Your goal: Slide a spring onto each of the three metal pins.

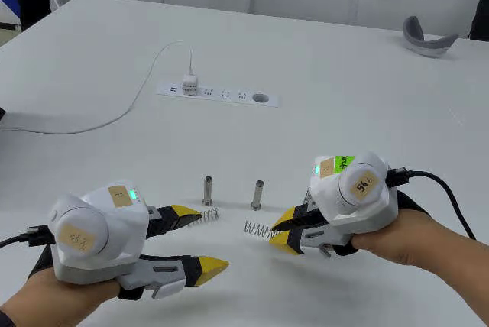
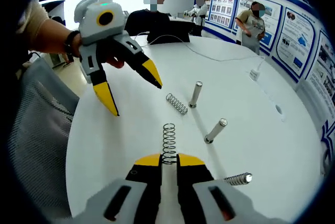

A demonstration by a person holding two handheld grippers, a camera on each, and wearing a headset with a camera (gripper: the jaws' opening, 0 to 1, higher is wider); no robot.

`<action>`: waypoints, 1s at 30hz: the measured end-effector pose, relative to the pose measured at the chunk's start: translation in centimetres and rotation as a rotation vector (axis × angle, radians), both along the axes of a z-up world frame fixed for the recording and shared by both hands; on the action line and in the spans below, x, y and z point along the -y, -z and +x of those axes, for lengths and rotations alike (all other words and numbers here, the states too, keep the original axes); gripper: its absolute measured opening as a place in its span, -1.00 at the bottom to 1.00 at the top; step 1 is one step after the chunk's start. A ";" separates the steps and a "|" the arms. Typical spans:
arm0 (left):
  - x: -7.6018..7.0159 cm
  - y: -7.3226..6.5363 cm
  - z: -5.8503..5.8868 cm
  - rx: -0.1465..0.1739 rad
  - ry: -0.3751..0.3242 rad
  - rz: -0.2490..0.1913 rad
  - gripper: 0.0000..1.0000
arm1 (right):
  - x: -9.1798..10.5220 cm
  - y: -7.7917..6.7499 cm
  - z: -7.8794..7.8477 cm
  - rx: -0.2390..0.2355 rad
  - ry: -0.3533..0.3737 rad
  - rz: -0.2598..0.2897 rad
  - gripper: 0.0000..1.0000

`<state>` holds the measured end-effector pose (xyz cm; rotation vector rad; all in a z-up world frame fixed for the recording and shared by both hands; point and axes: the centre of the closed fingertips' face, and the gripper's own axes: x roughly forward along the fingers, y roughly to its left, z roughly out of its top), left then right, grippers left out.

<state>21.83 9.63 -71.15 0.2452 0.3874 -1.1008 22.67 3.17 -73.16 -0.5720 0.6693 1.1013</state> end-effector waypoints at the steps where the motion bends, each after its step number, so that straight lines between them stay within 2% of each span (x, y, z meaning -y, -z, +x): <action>1: 0.0 0.0 0.0 0.001 0.002 0.000 -0.04 | -0.1 -0.1 -0.1 0.001 -0.007 -0.001 -0.77; 11: 0.7 -0.1 -0.4 0.013 0.030 0.005 -0.09 | -1.8 -1.2 -1.5 0.007 -0.092 -0.005 -0.77; 25: 1.5 -0.3 -1.1 0.029 0.074 0.007 -0.23 | -3.1 -1.8 -2.5 0.015 -0.183 -0.025 -0.77; 30: 1.8 -0.4 -1.6 0.051 0.106 0.018 -0.36 | -3.3 -1.8 -3.0 0.014 -0.219 -0.037 -0.77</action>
